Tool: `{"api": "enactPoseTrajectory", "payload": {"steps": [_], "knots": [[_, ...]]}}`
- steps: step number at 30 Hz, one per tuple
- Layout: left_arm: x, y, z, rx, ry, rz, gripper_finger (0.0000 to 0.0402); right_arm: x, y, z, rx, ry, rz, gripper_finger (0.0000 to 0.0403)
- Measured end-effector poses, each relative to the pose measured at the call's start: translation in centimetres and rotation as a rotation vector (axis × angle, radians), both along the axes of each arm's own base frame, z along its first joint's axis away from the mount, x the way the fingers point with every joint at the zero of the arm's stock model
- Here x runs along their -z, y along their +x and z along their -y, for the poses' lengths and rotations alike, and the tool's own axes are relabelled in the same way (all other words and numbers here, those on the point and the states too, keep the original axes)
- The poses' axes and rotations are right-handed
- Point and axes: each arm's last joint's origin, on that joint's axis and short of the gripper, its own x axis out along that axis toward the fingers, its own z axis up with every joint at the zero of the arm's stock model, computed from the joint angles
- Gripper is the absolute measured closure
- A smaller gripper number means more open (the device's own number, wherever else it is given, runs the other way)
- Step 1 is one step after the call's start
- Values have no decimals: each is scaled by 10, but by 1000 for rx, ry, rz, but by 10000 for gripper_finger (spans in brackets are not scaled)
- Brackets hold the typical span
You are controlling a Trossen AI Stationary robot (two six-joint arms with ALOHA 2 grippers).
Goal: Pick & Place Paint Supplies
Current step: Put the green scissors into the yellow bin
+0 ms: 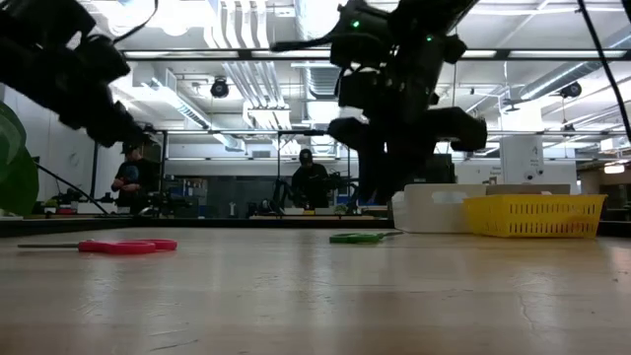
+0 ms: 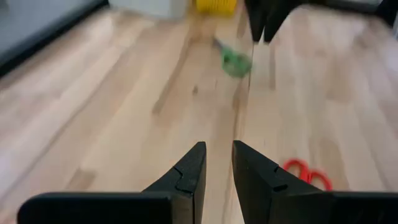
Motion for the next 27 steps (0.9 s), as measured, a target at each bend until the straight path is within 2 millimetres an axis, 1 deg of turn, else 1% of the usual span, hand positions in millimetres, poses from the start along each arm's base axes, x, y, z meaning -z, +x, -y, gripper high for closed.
{"api": "enactPoseTrajectory", "payload": {"steps": [2, 5, 8, 16, 24, 27], "knots": [[4, -2, 0, -1, -8, -50, 321, 5, 4, -1, -3, 1, -23, 294], [9, -5, 1, -3, -21, -102, 321, 13, 6, -3, -11, 14, -46, 294], [8, -5, 1, -4, -21, -92, 321, 19, 6, -3, -14, 18, -51, 294], [8, -5, 1, -4, -21, -93, 321, 25, 4, -2, -11, 13, -34, 294], [8, -5, 1, -4, -21, -93, 321, 44, -2, -2, -8, 9, 39, 294], [8, -5, 1, -3, -21, -93, 321, 47, -4, -2, 14, 19, 52, 294]]}}
